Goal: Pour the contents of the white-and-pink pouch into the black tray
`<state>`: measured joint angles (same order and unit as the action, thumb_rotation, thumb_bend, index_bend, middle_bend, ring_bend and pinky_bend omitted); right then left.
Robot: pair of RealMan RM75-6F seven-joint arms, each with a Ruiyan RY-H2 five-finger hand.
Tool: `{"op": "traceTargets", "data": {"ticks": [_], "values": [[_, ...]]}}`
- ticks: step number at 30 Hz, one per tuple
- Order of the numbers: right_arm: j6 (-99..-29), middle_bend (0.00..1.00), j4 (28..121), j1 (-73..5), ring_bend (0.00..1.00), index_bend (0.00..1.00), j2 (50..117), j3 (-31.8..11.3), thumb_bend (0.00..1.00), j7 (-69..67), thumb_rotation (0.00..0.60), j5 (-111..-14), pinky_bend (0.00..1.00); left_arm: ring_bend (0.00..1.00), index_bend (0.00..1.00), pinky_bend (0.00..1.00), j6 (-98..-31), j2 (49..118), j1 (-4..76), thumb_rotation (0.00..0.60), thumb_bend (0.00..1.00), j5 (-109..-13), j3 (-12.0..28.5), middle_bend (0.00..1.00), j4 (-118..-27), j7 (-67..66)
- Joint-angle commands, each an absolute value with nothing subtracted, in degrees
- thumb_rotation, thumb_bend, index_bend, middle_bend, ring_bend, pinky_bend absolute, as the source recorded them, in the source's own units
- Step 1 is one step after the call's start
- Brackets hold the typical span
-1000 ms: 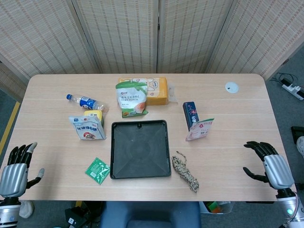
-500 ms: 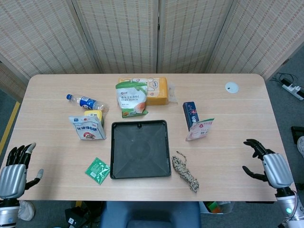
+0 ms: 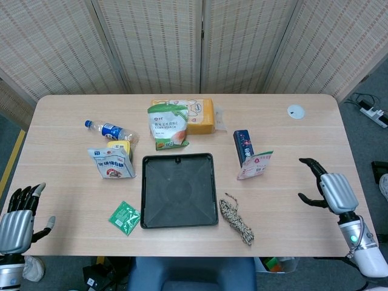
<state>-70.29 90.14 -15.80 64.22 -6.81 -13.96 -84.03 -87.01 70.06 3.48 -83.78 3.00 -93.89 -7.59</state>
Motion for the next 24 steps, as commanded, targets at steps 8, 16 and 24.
{"op": "traceTargets", "data": {"ticks": [8,16,24], "values": [[-55.52,0.06,82.39,-25.02,0.82,0.00,68.94,-10.54,0.26,-14.86,0.600,-75.21,0.76,0.10,0.05,0.00,-86.61,70.16,3.67,0.600,0.40,-83.77,2.90,0.13,-94.11,-8.22],[-45.77,0.05,74.85,-32.27,0.81,0.00,73.65,-11.89,0.26,-16.95,0.600,-73.38,0.76,0.10,0.05,0.00,-86.52,70.32,3.77,0.600,0.40,-83.97,2.76,0.13,-94.75,-9.04],[-40.23,0.10,68.20,-36.38,0.83,0.00,79.17,-11.31,0.26,-21.38,0.600,-74.02,0.78,0.10,0.05,0.00,-86.49,70.16,3.57,0.600,0.40,-83.32,2.82,0.13,-94.81,-9.46]]}}
